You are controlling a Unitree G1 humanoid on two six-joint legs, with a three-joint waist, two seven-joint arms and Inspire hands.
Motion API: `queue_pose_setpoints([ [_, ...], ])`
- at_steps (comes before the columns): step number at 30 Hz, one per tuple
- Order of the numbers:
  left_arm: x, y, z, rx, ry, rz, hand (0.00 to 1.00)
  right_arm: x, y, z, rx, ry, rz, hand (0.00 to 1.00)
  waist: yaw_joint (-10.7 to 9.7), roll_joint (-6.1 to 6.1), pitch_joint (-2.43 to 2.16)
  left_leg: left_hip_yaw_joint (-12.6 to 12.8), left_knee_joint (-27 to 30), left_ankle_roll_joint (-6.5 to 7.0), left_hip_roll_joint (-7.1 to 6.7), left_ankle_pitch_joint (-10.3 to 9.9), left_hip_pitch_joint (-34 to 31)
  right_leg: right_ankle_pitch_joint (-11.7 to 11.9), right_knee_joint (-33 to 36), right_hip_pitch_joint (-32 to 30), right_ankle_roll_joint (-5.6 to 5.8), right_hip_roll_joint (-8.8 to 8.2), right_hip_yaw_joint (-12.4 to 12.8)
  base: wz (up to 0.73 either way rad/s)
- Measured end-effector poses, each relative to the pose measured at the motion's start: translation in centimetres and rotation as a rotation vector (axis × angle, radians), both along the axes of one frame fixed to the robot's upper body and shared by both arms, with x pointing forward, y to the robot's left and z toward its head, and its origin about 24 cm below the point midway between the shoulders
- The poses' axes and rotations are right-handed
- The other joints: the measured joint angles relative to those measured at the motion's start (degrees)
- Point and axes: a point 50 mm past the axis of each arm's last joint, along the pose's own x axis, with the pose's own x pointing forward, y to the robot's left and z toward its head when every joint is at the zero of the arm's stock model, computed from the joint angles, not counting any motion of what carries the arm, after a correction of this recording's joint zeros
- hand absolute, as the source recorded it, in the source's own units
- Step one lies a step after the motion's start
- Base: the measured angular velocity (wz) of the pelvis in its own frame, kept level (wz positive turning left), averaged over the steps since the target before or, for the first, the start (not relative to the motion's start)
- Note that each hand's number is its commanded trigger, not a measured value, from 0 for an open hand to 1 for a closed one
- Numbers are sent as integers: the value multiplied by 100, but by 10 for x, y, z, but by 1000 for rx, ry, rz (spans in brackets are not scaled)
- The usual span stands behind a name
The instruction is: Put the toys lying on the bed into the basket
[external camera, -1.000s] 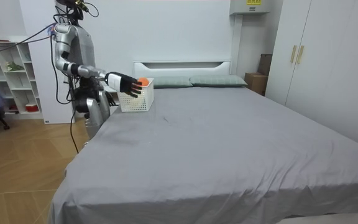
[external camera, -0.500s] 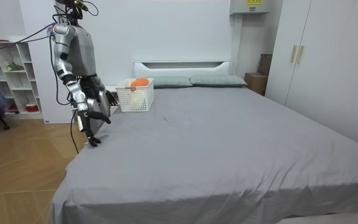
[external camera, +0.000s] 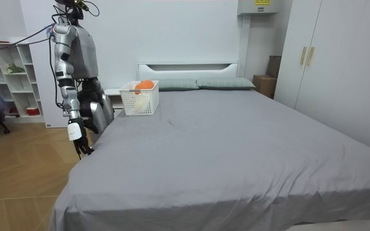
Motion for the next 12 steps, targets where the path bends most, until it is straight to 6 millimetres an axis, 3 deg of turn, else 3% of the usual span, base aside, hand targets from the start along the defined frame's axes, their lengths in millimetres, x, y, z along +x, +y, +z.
queue_pose_setpoints([
  [7,5,-4,-2,-20,17,-7,0,4,0,-1,-6,64,108,0,34,-22,8,-13,28,-8,29,0,1,6,-6,17,-31,31,-24,0],
  [12,20,-6,-1,-17,-15,-35,0,6,-3,-1,-37,133,188,0,101,-28,13,-29,27,-8,30,0,1,5,-6,20,-33,34,-32,0],
])
